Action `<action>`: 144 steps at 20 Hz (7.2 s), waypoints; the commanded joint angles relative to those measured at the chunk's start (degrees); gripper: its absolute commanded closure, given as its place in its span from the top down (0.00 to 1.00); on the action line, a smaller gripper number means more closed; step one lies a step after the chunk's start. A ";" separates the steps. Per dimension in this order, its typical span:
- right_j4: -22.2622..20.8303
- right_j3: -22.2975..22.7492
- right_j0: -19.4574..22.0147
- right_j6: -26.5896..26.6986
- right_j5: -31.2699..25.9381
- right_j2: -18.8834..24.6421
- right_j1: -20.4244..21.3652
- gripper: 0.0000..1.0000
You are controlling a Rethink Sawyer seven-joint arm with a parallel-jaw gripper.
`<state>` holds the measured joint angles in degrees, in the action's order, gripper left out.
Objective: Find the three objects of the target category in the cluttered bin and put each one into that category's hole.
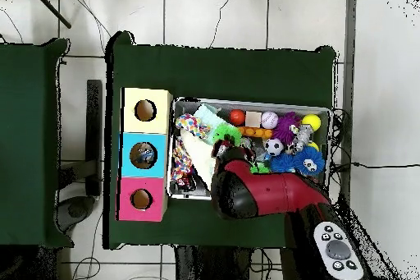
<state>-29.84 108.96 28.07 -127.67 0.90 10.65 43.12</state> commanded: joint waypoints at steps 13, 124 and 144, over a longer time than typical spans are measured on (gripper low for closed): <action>3.52 -1.07 -7.53 -4.77 -5.39 -3.57 -0.41 1.00; 41.82 -2.71 -8.81 -24.78 -1.62 -15.79 -10.53 1.00; 42.79 -3.63 -8.99 -23.10 -9.00 -17.25 -12.40 1.00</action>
<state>12.76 105.02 18.94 -147.28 -0.40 -9.86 32.96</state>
